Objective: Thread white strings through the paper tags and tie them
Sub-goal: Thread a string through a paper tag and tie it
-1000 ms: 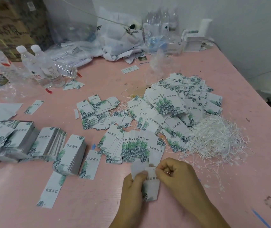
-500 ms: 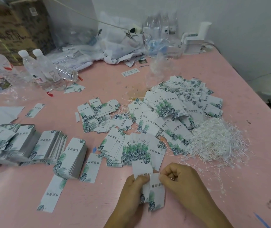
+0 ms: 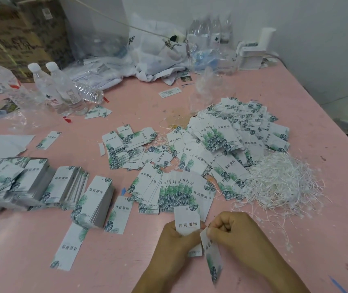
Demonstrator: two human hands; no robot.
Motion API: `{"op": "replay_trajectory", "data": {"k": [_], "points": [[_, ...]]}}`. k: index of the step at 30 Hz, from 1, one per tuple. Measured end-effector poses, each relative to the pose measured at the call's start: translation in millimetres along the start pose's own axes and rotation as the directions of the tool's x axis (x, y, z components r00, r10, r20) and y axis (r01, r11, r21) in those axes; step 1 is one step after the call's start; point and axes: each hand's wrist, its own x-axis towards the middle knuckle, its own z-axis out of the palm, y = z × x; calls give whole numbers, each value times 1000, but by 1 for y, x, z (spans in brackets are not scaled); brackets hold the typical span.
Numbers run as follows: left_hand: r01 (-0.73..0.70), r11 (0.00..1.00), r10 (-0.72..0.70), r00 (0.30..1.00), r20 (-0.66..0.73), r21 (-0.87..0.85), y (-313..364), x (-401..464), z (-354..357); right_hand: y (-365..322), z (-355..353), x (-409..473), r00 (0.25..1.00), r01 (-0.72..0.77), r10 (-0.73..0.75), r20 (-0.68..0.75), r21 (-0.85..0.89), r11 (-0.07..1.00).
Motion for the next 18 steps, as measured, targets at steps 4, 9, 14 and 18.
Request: {"op": "replay_trajectory", "data": {"k": [4,9,14,18], "points": [[-51,999,51,997,-54,5,-8,2,0,1,0,2,1000,12,-14,25,61,998],[-72,992,54,984,-168,-102,-10,7,1,15,-7,3,992,-124,121,33,432,893],[-100,961,38,972,-234,-259,-11,12,-2,28,-18,-3,936,-257,315,157,917,306],[-119,963,59,969,-241,-242,-15,14,0,15,-9,-4,949,-187,290,122,960,208]]}}
